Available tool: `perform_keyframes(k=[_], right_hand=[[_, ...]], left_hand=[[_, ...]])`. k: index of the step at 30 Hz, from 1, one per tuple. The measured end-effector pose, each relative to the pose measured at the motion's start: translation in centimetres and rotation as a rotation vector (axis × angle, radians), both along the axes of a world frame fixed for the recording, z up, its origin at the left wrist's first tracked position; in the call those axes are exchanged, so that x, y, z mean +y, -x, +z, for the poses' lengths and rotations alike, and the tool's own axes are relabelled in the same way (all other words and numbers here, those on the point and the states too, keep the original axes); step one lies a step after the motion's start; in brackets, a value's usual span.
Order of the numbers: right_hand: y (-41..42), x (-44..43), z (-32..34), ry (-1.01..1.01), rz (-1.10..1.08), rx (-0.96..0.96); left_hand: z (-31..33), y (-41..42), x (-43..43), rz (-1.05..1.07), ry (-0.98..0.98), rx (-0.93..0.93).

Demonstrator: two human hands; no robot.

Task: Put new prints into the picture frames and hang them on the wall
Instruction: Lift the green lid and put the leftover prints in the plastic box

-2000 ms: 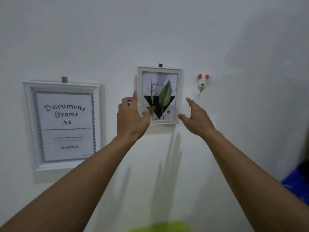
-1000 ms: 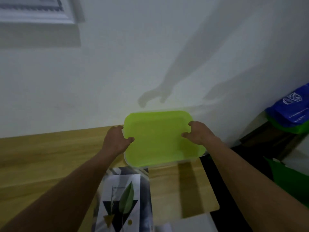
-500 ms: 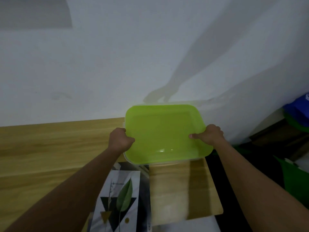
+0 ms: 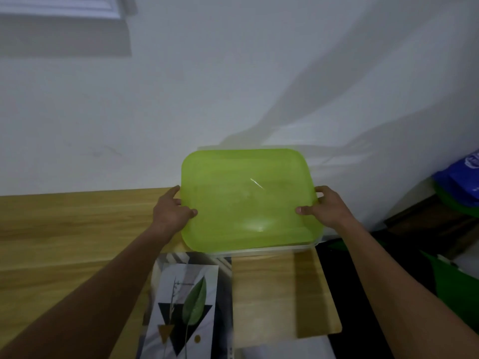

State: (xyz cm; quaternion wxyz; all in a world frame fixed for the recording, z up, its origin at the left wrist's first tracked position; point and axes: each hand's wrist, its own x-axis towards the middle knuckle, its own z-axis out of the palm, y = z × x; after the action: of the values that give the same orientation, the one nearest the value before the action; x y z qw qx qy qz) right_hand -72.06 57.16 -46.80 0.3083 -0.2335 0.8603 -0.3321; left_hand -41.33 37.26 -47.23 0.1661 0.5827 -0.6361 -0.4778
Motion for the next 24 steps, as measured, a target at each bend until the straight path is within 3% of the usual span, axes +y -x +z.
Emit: perform_keyframes(k=[6,12,24], right_hand=[[-7.2,-2.1,4.6,0.161,0.172,-0.064],[-17.7,-7.2,4.8,0.183,0.235,-0.101],[-37.1,-20.5,-3.7,0.046,0.306,-0.114]], left_hand=[[3.6,-7.9,-2.7,-0.023,-0.024,0.043],[4.7,-19.5,-6.4,0.015,-0.06,0.05],[-1.2,-38.4,-18.2,-0.02,-0.039,-0.161]])
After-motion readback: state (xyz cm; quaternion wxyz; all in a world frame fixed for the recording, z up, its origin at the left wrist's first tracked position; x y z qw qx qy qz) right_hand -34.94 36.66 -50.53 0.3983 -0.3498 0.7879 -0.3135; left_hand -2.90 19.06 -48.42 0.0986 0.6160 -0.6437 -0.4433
